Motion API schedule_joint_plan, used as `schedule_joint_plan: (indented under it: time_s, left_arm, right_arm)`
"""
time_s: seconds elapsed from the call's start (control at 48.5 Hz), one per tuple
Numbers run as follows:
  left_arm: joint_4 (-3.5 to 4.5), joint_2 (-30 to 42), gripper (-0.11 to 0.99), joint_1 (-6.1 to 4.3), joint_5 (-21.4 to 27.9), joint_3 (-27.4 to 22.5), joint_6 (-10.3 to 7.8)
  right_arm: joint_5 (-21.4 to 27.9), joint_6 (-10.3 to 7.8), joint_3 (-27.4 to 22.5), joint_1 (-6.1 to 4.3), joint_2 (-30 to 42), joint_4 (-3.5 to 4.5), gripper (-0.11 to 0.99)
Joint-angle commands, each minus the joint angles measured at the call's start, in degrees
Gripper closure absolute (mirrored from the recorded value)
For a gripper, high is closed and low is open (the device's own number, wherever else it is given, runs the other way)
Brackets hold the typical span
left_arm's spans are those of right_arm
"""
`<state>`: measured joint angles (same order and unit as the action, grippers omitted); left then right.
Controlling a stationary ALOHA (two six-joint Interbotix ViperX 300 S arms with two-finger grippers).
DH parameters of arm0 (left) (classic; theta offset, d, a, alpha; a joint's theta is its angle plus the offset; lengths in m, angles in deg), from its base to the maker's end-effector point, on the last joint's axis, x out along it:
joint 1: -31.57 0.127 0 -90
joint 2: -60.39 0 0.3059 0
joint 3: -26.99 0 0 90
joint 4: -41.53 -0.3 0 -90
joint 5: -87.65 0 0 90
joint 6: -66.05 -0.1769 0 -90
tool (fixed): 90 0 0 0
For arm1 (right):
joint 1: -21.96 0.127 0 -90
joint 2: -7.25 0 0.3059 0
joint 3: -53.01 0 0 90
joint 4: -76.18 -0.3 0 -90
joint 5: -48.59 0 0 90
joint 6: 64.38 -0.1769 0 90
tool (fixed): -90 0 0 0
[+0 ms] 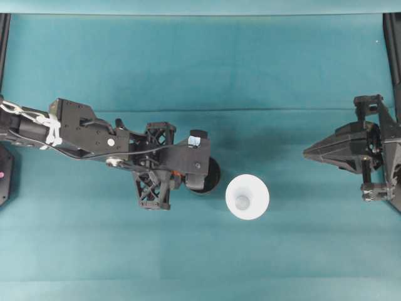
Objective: Put the paper cup into the moved red handle cup holder.
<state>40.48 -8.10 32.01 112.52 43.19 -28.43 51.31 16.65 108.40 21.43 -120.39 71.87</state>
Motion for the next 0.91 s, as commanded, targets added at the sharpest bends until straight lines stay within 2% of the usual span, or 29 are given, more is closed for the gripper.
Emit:
schedule_joint_plan:
  time_s: [0.0,0.124,0.227,0.454,0.557,0.763,0.887]
  left_arm:
    - [-0.18,-0.2,0.49,-0.09,-0.2,-1.0,0.26]
    - [-0.18,-0.2,0.11,-0.18,-0.2,-1.0,0.18]
    - [-0.18,-0.2,-0.09,-0.18,-0.2,-0.9,0.09]
    - [-0.18,-0.3,-0.08,-0.18,-0.2,-1.0,-0.26]
    - [-0.18,-1.1,-0.08,-0.09,1.7,-0.9,-0.53]
    - [-0.18,-9.8,-0.08,-0.09,8.8,-0.3,-0.53]
    - [-0.18,-17.3,-0.07,-0.35,9.6,0.5,-0.44]
  right_arm:
    - [-0.5,-0.44,-0.4,-0.09,0.2,-0.18,0.99]
    - [-0.5,-0.44,-0.4,-0.09,0.3,-0.18,0.99]
    - [-0.5,-0.44,-0.4,-0.09,0.3,-0.18,0.99]
    - [-0.5,-0.44,-0.4,-0.09,0.3,-0.18,0.99]
    - [-0.5,-0.44,-0.4,-0.09,0.3,-0.18,0.99]
    - [-0.2,-0.44,-0.4,-0.09,0.3,-0.18,0.99]
    - [-0.1,-0.62,-0.4,-0.18,0.3,-0.18,0.99]
